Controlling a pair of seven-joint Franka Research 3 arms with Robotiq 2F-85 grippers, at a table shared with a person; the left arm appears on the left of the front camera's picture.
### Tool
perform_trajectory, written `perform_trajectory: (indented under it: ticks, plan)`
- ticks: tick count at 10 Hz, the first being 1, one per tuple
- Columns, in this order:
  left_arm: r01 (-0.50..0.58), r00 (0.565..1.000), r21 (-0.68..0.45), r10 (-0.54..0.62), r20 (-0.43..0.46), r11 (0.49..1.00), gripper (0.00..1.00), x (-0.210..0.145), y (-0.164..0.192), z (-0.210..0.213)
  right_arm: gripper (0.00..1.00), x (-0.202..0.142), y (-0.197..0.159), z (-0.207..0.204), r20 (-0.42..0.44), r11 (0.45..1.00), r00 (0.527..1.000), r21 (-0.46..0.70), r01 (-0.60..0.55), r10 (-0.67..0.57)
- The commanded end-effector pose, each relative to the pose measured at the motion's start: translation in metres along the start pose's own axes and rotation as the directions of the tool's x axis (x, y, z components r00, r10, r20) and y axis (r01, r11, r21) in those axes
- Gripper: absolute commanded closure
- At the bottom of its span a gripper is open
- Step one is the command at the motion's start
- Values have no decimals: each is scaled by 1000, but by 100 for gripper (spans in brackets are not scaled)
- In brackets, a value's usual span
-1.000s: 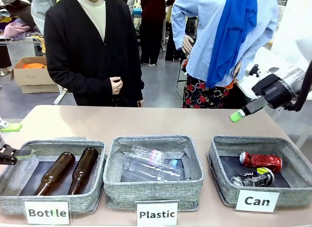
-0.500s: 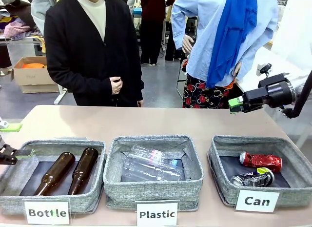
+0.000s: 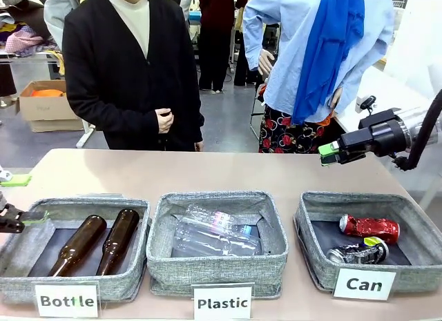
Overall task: Sort the can waste into the basket.
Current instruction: Pick up the can waste from the table and place it in the right Fabric basket.
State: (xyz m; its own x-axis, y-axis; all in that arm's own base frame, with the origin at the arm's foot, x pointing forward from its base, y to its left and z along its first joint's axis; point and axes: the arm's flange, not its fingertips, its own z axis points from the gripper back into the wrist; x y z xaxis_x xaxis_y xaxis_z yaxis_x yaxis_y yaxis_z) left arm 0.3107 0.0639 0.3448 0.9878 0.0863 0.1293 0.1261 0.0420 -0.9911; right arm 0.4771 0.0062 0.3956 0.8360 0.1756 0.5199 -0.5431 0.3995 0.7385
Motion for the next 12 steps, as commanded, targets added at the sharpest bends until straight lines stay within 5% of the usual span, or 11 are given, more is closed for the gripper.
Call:
perform_trajectory:
  ticks: [1, 12]
  plan:
    - [-9, 1000, 2, 9, 9, 1000, 0, -1, -2, -1, 0, -1, 5, 3, 9, 1000, 1000, -3, -5, 5]
    - [-9, 1000, 2, 9, 9, 1000, 0, -1, -2, -1, 0, -1, 5, 3, 9, 1000, 1000, -3, -5, 5]
